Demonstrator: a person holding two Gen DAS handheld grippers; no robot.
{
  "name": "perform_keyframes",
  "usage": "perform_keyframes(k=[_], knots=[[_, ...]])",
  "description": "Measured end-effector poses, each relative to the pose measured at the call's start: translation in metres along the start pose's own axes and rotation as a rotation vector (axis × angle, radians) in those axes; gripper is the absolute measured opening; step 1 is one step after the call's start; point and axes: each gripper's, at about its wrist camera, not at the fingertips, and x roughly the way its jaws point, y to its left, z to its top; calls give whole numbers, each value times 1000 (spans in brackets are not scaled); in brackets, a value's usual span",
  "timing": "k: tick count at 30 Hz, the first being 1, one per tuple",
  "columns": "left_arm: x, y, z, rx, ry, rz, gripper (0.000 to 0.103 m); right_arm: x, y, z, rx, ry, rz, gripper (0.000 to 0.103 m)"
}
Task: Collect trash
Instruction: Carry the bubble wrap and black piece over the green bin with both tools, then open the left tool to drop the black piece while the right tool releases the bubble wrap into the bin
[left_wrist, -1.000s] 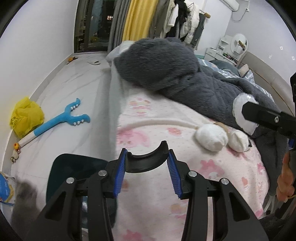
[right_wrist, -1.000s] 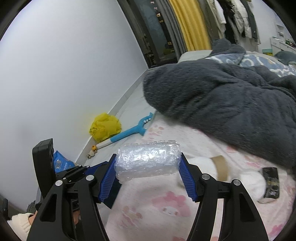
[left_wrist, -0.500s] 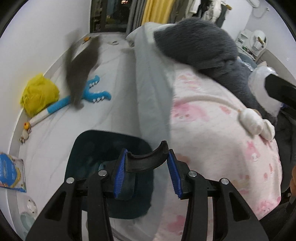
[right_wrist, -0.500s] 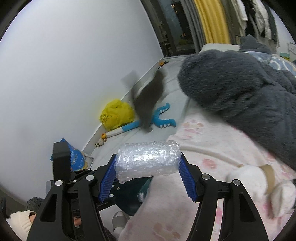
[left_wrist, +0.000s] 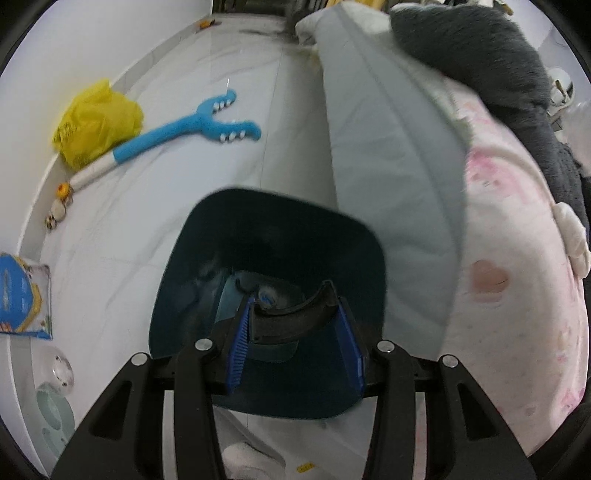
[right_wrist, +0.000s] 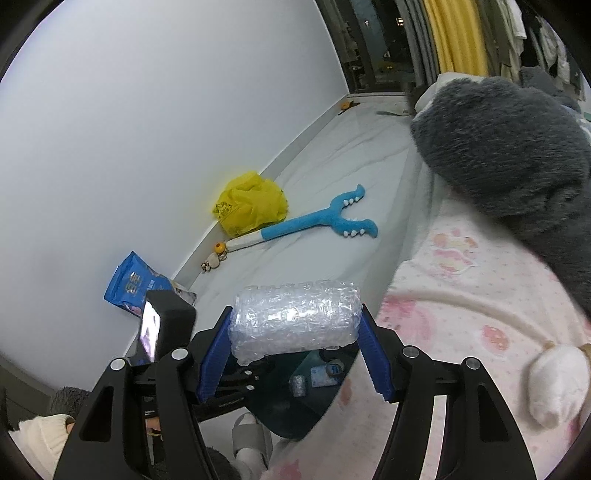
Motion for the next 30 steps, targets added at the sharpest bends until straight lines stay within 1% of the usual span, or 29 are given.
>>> perform_keyframes(k=[6, 9, 11, 12, 14, 23, 30], knots=[[17, 16, -10, -13, 73, 4, 49, 23, 8, 2, -11, 35, 8, 66], [20, 22, -13, -14, 90, 1, 53, 38, 14, 2, -20, 56, 10, 65], [19, 29, -15, -21, 94, 7, 61, 47, 17, 2, -21, 69, 9, 66], [18, 30, -14, -24, 93, 8, 63, 53, 18, 2, -20, 76, 8, 66], [14, 33, -15, -29, 85, -9, 67, 59, 19, 2, -20, 84, 8, 66], [-7, 51, -17, -37, 25, -24, 69, 92, 25, -1, -26, 137, -7, 65], [-36, 64, -12, -53, -63, -37, 69, 124, 25, -8, -28, 190, -34, 65]])
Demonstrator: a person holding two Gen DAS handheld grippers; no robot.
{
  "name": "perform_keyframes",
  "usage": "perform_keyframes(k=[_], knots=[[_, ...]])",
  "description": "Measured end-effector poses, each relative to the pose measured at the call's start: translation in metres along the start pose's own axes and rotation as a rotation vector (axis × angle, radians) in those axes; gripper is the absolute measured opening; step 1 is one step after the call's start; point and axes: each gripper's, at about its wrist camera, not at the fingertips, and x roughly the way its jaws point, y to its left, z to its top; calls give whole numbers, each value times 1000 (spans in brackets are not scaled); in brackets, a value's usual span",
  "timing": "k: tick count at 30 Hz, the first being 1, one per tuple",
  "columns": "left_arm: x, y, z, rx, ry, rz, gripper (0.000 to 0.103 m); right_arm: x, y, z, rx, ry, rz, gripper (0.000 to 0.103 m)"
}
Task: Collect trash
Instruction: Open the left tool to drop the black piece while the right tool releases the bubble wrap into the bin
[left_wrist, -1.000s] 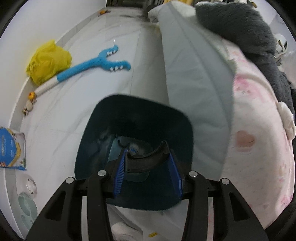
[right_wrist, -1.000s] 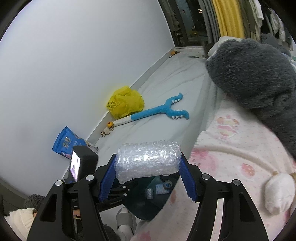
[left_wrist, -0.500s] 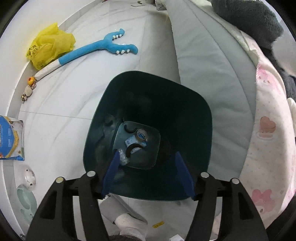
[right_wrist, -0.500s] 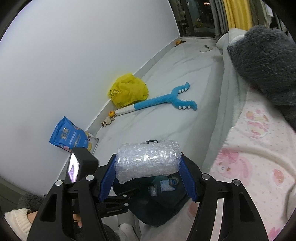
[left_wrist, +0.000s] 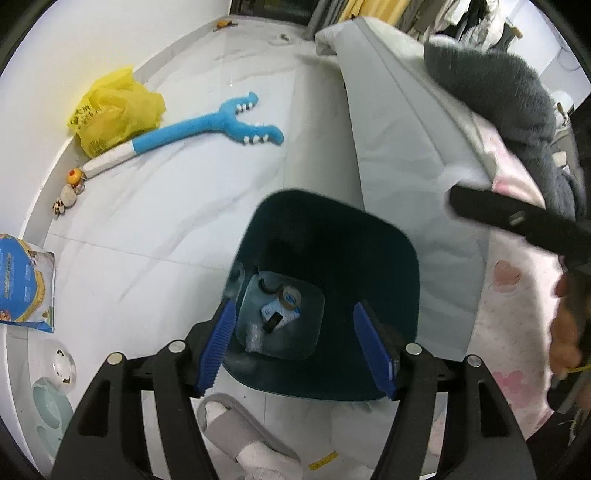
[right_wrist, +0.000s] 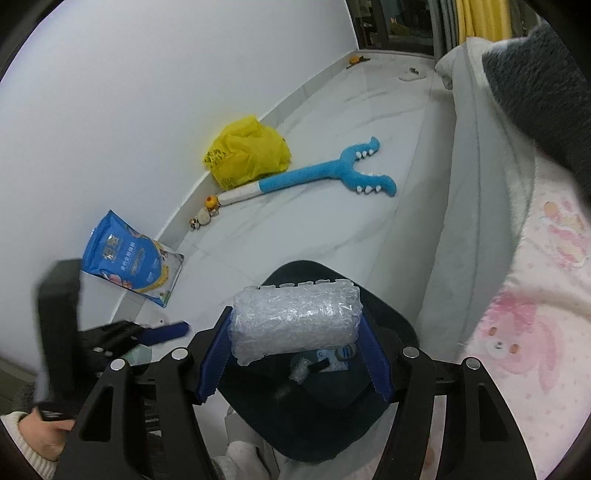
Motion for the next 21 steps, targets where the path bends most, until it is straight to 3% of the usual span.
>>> perform_keyframes(k=[21], knots=[[-92, 9, 22, 15, -297, -20, 58, 93, 19, -30, -116, 241, -111, 66]])
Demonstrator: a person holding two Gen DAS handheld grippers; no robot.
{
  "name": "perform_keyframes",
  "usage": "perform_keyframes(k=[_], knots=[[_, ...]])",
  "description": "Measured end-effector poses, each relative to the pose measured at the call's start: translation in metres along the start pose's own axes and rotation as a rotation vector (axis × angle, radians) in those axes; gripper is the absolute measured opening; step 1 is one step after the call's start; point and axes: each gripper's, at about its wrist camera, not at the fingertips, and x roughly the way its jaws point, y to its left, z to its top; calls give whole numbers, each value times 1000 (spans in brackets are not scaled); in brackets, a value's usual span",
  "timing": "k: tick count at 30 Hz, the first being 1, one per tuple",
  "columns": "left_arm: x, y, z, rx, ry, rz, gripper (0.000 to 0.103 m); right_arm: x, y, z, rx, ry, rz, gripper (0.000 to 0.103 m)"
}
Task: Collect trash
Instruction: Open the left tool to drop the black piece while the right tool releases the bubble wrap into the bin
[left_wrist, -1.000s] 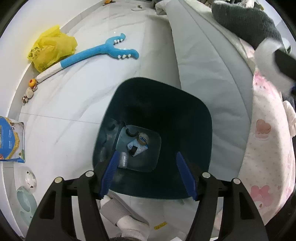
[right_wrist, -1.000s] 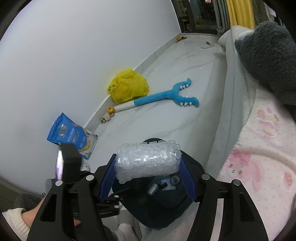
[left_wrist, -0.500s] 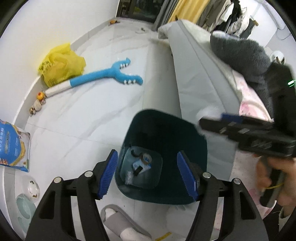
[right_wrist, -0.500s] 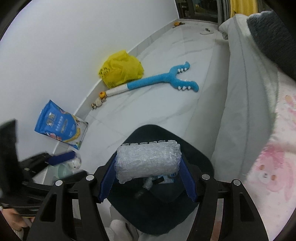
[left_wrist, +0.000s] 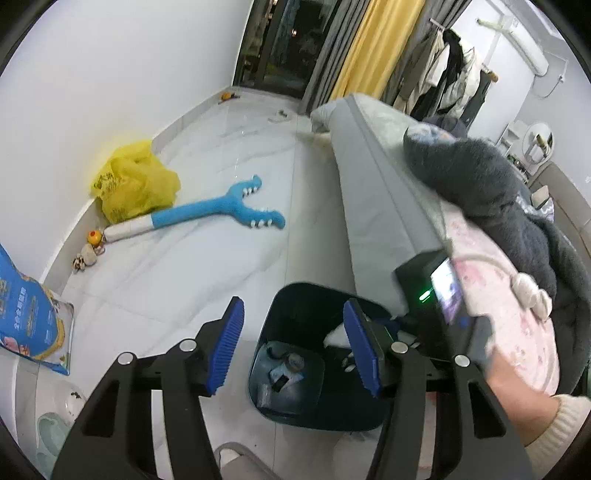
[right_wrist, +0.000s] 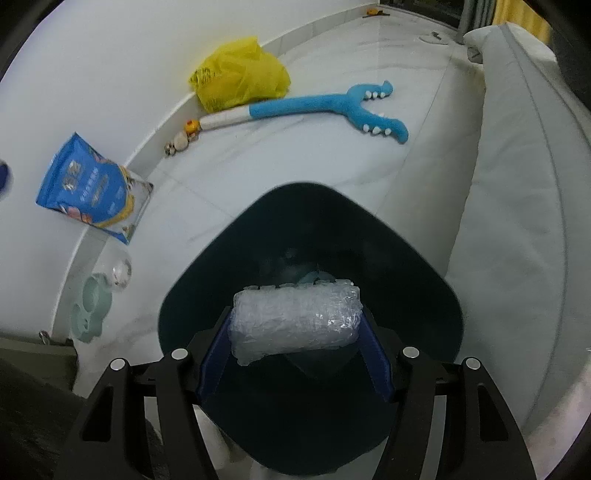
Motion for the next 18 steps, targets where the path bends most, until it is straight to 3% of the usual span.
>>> perform_keyframes(k=[4, 7, 8, 14, 18], knots=[[-13, -2, 9, -4, -39, -13, 58, 8, 5, -3, -20, 31, -23, 68], [-22, -6, 17, -23, -66, -33, 58, 8, 8, -6, -34, 63, -38, 84], [-27, -11, 22, -22, -85, -45, 58, 6, 10, -8, -40, 65, -47, 85], [-44, -33, 33, -8, -136, -84, 58, -18, 13, -14, -71, 35, -63, 90], [-49, -52, 34, 33, -159, -65, 58, -46, 6, -19, -61, -20, -39, 92]])
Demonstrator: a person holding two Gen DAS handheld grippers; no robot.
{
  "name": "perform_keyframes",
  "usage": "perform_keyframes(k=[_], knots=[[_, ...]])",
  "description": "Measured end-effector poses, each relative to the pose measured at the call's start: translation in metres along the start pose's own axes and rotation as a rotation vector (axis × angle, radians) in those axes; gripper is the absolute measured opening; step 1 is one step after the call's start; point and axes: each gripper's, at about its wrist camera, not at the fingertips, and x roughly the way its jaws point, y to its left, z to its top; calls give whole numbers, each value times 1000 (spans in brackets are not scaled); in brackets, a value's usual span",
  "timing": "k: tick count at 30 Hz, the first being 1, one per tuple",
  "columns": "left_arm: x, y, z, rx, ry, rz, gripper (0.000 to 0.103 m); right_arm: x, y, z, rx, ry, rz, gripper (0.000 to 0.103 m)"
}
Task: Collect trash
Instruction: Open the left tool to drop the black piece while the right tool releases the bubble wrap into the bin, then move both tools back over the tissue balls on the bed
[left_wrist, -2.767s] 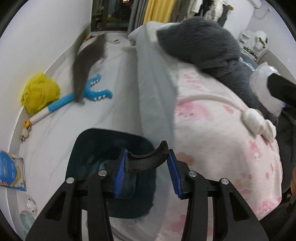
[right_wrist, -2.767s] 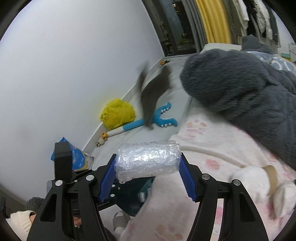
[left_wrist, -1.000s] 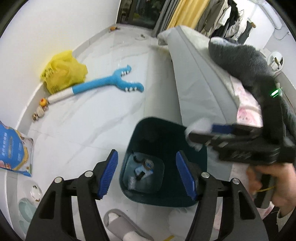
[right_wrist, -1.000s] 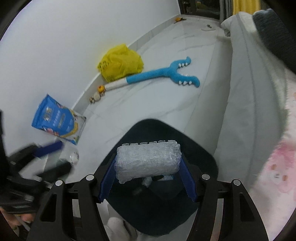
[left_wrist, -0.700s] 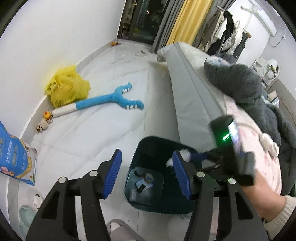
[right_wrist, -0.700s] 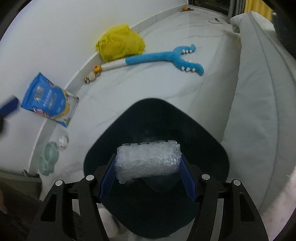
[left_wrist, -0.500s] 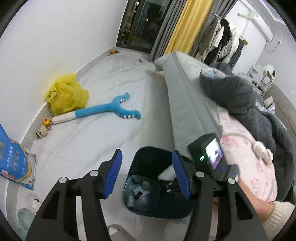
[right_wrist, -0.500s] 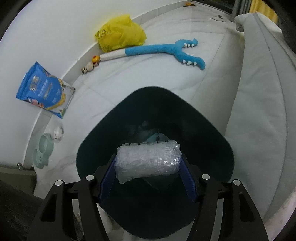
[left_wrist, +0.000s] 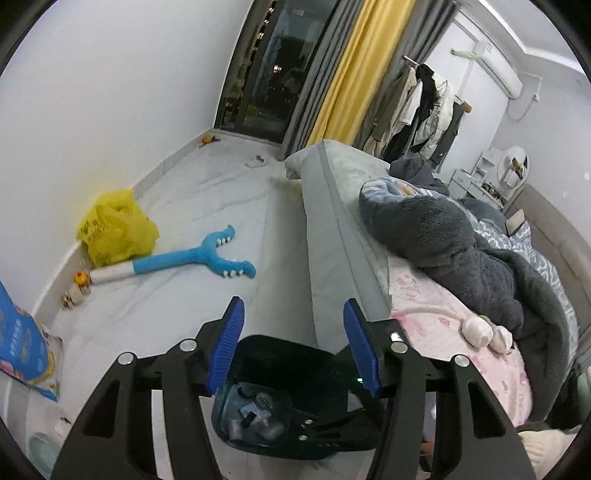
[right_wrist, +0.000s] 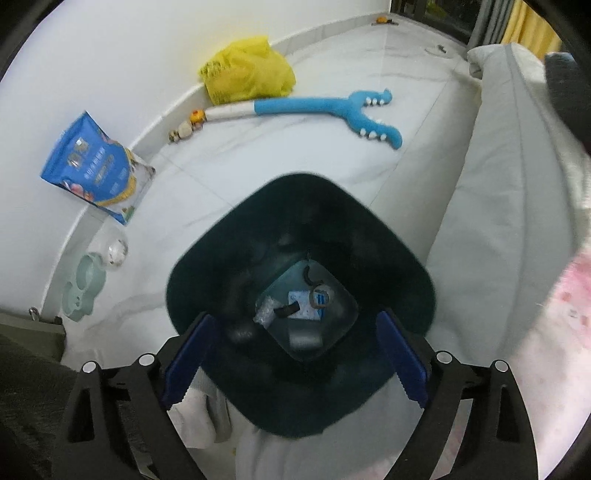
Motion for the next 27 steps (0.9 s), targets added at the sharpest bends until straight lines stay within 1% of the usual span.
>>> perform_keyframes(k=[5, 14, 21, 27], knots=[[2, -21, 4, 7, -2, -18, 58, -42, -13, -6, 17, -106, 30, 94], [13, -70, 8, 48, -11, -52, 58, -105, -50, -33, 63, -249, 18, 95], [28, -108, 5, 72, 7, -103, 59, -155, -77, -61, 67, -379, -66, 95], [40, -140, 1, 94, 20, -140, 60, -186, -113, -89, 108, -438, -132, 95]])
